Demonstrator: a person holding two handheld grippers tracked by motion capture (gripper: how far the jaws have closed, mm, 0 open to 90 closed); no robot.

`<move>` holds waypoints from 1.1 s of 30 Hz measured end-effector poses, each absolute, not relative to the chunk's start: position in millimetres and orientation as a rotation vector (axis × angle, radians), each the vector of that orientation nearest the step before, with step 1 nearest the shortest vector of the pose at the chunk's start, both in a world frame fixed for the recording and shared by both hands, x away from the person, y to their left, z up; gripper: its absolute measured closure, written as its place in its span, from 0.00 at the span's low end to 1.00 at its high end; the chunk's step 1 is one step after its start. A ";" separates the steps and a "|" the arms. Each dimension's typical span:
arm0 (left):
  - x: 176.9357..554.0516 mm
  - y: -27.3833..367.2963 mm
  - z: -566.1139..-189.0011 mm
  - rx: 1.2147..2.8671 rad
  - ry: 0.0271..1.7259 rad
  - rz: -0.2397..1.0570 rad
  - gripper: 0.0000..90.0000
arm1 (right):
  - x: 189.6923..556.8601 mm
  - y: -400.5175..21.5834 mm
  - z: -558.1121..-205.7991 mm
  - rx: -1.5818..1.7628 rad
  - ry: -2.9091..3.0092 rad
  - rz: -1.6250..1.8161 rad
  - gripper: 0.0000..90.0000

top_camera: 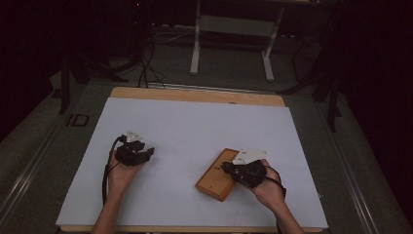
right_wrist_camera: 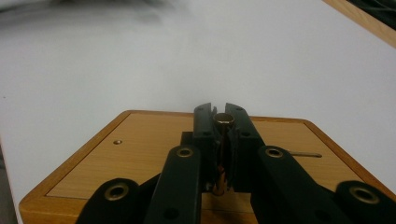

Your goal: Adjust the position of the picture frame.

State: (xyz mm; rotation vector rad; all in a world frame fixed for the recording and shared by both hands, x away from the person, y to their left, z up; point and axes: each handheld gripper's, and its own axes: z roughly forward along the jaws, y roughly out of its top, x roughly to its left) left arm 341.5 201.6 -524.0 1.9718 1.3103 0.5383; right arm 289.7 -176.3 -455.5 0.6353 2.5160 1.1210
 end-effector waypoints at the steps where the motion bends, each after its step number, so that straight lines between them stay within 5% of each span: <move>1: 341.5 201.6 -523.9 1.971 1.311 0.540 0.59 | 290.2 -173.2 -454.9 0.616 2.516 1.125 0.94; 16: 339.2 205.4 -517.5 1.932 1.272 0.514 0.64 | 294.2 -113.7 -453.4 0.403 2.566 1.226 0.94; 27: 343.9 192.6 -509.1 1.939 1.140 0.431 0.84 | 291.1 -79.9 -450.8 0.251 2.599 1.303 0.94; 30: 345.9 189.4 -507.4 1.946 1.088 0.389 1.00 | 291.2 -73.7 -450.6 0.230 2.610 1.312 0.94; 33: 345.3 178.6 -503.3 1.983 1.004 0.363 1.00 | 290.9 -69.3 -451.4 0.216 2.623 1.317 0.94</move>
